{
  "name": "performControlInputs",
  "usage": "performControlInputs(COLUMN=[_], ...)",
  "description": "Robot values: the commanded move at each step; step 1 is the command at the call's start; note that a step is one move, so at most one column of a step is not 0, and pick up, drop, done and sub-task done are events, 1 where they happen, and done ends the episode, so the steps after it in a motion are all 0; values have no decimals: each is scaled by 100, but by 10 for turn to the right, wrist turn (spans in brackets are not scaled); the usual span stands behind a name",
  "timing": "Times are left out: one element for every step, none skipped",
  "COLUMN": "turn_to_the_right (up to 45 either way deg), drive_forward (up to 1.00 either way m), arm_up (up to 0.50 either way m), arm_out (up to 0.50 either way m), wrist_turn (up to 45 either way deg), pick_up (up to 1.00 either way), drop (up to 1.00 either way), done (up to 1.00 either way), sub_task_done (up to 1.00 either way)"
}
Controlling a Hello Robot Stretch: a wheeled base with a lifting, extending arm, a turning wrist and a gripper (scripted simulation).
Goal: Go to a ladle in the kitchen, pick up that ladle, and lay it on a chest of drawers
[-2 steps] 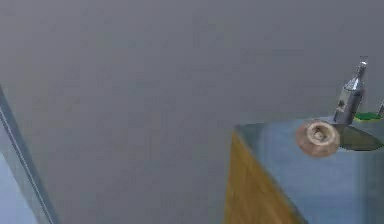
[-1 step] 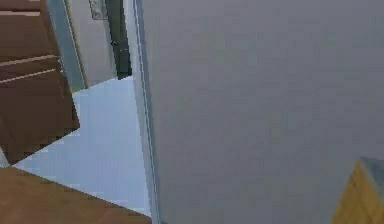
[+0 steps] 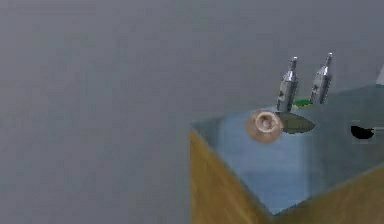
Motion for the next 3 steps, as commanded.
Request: performControlInputs(turn_to_the_right=[450,90,30], drive_forward=[0,0,0], arm_up=[0,0,0], arm_out=[0,0,0], wrist_turn=[0,0,0], pick_up=[0,0,0], drop=[0,0,0], done=[0,0,0], sub_task_done=[0,0,0])
